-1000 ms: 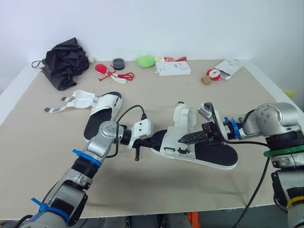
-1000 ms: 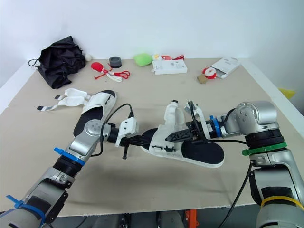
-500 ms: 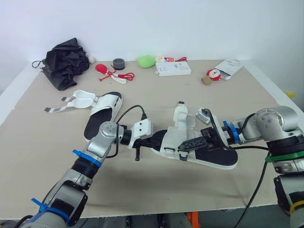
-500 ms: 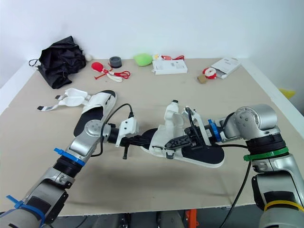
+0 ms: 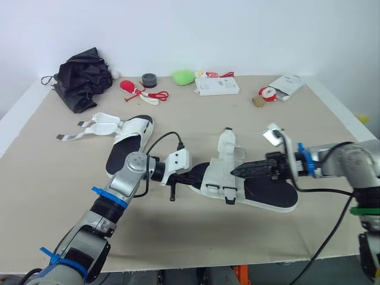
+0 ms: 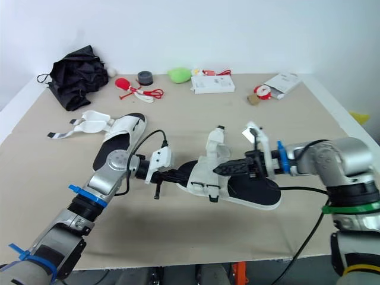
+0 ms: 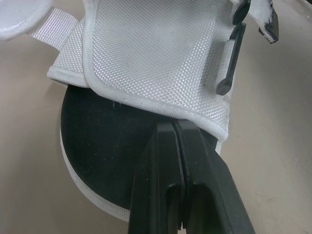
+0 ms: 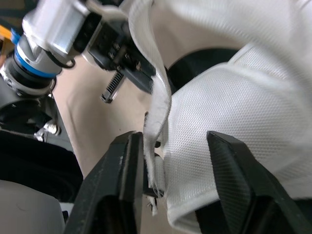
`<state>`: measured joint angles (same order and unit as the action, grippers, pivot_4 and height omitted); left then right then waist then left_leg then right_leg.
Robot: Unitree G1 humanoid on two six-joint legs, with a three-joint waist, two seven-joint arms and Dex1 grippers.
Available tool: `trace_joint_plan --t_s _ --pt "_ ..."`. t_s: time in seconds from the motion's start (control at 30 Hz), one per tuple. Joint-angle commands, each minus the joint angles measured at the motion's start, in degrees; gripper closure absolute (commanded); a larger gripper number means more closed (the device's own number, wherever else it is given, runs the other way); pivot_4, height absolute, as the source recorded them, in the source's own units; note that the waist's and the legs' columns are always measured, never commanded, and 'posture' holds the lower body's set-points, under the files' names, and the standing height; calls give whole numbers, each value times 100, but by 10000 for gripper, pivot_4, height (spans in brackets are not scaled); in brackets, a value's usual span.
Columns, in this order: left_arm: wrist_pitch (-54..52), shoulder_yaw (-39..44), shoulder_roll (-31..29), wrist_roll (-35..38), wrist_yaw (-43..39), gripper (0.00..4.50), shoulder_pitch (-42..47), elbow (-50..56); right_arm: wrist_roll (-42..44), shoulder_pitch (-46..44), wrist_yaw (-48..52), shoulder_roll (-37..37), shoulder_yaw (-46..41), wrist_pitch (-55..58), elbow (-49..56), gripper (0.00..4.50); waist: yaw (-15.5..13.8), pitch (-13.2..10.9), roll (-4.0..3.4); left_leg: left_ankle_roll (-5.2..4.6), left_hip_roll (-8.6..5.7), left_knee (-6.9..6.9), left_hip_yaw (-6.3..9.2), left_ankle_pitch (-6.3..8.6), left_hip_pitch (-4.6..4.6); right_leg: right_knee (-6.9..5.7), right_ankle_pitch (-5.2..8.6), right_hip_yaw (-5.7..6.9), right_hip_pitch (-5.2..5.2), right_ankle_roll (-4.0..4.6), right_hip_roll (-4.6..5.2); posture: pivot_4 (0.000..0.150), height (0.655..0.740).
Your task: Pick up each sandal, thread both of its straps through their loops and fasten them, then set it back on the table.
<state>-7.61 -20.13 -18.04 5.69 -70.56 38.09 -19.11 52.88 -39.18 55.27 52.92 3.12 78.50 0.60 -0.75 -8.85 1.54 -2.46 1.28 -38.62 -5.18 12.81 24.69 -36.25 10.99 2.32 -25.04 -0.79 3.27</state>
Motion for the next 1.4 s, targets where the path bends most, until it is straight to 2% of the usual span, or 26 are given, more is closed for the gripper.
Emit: trace_joint_plan --t_s 0.03,0.13,0.2,0.3,0.37,1.13,1.23,1.33,1.4 --pt "-159 -247 -28 -192 -30 45000 -162 -211 562 738 237 481 -1302 -72 1158 21766 -8 0 0 0 0 2 2 1 1 5 1 0 1 0 2 1500 7400" --pt "-158 -239 -21 -185 -18 45000 -155 -207 478 1915 67 634 -1624 -295 2395 21766 -28 2 4 2 1 3 9 3 1 9 4 6 5 -3 5 1500 7400" --pt "-148 -240 -7 -181 -22 45000 -147 -219 561 2494 -304 394 -1785 -223 2904 21766 -30 3 3 2 1 5 12 3 2 10 5 8 7 -4 5 1500 7400" --pt "-133 -264 15 -179 -56 45000 -122 -251 574 2894 -607 161 -1881 -324 3175 21766 -40 10 15 3 3 5 13 3 -5 10 10 14 13 -7 9 1500 7400" --pt "-113 -280 34 -185 -80 45000 -101 -282 498 3044 -880 0 -1844 -377 3206 21766 -22 16 -2 0 6 0 -4 1 -10 11 13 5 14 -4 9 1500 7400" --pt "-19 -270 48 -235 -142 45000 -37 -401 311 2297 -1458 -612 -1089 -622 2432 21766 -10 17 5 -6 -2 -1 1 -3 -10 14 15 5 18 1 7 1500 7400" --pt "-29 -269 45 -230 -139 45000 -46 -383 265 2215 -1630 -725 -1098 -571 2307 29692 -7 18 6 -6 -2 -1 0 -3 -10 15 14 4 18 0 8 1500 7400" --pt "-31 -271 43 -228 -136 45000 -48 -379 273 2194 -1678 -748 -1100 -552 2286 43424 -7 17 5 -6 -2 -1 -1 -3 -9 14 13 4 18 -1 8 1500 7400" --pt "-32 -271 43 -228 -136 45000 -49 -377 285 2191 -1695 -750 -1099 -549 2284 44425 -7 18 6 -6 -2 -1 0 -3 -9 15 13 4 17 0 8 1500 7400"
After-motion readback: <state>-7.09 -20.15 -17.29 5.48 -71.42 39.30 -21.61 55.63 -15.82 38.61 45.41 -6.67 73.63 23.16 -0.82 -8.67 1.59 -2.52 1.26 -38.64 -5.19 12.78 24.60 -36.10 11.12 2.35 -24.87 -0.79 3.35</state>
